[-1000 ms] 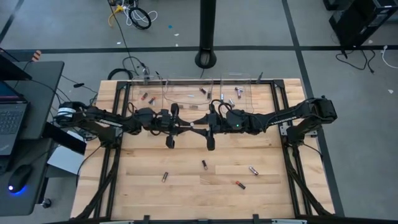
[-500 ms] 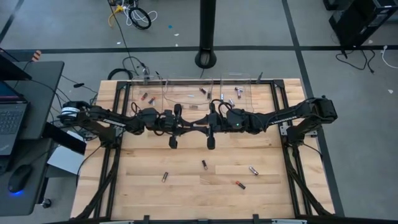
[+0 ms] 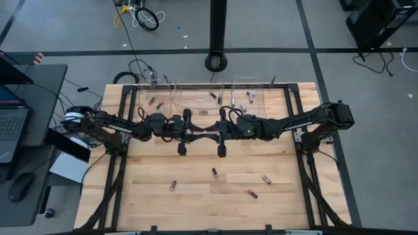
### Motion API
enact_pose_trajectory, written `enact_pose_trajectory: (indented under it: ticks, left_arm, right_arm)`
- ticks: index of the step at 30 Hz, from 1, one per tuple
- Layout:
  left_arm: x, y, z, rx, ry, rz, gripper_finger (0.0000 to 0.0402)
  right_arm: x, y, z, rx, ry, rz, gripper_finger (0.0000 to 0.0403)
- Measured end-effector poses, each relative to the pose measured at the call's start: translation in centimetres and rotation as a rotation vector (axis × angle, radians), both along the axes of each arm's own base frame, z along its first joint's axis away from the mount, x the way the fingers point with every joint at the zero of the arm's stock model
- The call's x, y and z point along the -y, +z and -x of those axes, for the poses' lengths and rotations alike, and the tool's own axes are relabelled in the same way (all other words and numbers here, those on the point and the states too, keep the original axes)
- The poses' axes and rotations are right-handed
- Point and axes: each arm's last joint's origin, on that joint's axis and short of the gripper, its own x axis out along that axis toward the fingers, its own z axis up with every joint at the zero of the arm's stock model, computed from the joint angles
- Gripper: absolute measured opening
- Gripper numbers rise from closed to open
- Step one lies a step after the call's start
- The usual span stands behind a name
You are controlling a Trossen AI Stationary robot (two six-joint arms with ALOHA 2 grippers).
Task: Sort batteries
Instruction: Put the silver battery into the right transparent bin
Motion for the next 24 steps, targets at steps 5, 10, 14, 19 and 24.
enact_pose_trajectory:
  ticks: [5, 10, 14, 19, 24]
  left_arm:
    - [-0.1, -0.1, 0.0, -0.010, 0.015, -0.012, 0.0119]
    - [-0.3, -0.5, -0.1, -0.051, 0.088, -0.022, 0.0125]
    - [-0.4, -0.6, -0.1, -0.067, 0.128, -0.021, 0.0126]
    - [-0.4, -0.9, -0.1, -0.088, 0.141, -0.044, 0.0127]
    - [-0.4, -1.0, -0.1, -0.106, 0.144, -0.044, 0.0127]
  right_arm:
    - [0.3, 0.1, 0.3, -0.026, -0.007, 0.017, 0.0068]
    - [1.2, 1.1, 1.6, -0.075, -0.137, 0.053, 0.0068]
    - [2.6, 2.5, 3.4, -0.119, -0.282, 0.091, 0.0068]
    - [6.1, 3.3, 6.1, -0.222, -0.481, 0.078, 0.0068]
    - [11.3, 1.9, 8.2, -0.364, -0.658, -0.013, 0.0068]
